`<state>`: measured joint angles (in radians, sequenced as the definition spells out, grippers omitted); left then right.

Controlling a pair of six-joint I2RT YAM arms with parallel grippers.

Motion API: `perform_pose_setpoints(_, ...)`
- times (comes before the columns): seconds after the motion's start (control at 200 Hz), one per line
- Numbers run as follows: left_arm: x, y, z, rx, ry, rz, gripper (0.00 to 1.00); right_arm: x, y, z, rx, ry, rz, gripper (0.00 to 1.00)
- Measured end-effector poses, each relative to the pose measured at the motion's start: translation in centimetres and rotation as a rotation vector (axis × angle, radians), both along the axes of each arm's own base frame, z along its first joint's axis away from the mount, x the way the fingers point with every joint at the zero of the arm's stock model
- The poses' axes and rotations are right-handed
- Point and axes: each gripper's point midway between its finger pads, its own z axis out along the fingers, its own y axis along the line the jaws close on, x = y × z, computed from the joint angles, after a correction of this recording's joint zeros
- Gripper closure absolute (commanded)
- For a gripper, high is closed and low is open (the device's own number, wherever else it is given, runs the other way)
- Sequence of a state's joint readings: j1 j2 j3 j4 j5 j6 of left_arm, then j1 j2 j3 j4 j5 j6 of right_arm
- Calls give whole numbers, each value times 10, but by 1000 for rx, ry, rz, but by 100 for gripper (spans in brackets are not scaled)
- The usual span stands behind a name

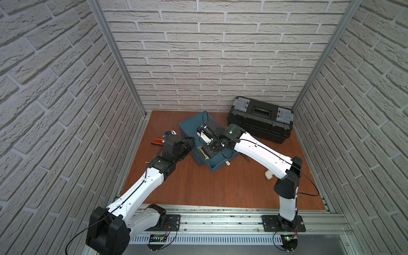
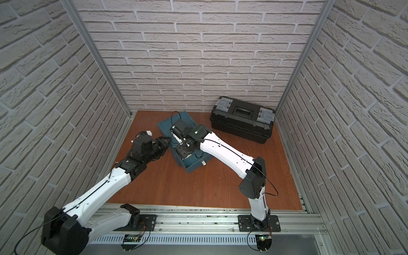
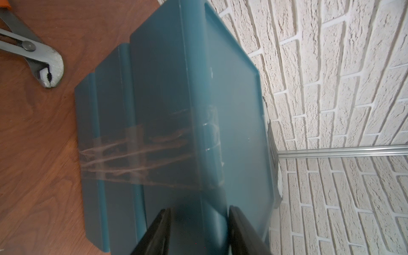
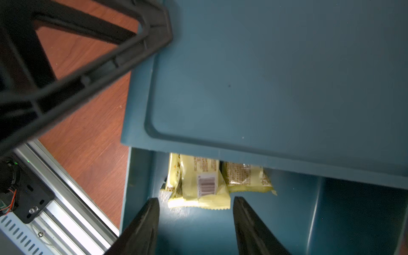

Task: Take the cookies out of the drawer
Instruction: Pick up the cookie from the drawer.

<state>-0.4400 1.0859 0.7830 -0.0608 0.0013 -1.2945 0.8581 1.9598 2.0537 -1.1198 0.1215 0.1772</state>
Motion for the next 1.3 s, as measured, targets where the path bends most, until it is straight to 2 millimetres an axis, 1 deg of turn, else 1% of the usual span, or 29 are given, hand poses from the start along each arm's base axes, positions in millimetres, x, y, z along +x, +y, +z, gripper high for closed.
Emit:
perform_pose_setpoints(0.14, 0, 0, 0, -2, 1, -3, 53, 6, 6, -8, 4, 7, -3, 41)
perform_pose_setpoints(0.25, 0, -1, 0, -2, 1, -4, 56, 10, 10, -17, -3, 14, -5, 41)
perform_pose_setpoints(0.48, 0, -1, 1, -6, 1, -4, 60, 14, 14, -28, -11, 23, -9, 47)
perform_pose_setpoints(0.57, 0, -1, 2, -5, 4, -3, 61, 14, 15, -29, -10, 23, -11, 51)
perform_pose_setpoints(0.745, 0, -1, 2, -4, 6, -3, 62, 16, 16, -31, -11, 22, -12, 64)
perform_pose_setpoints(0.865, 0, -1, 2, -4, 6, -3, 62, 16, 17, -30, -7, 18, -12, 70)
perform_pose_setpoints(0.99, -1, -1, 2, -3, 7, -3, 62, 17, 17, -28, -5, 15, -13, 71)
perform_pose_setpoints(1.3, -1, -1, 3, -3, 8, -3, 62, 14, 15, -26, 4, 21, -25, 72)
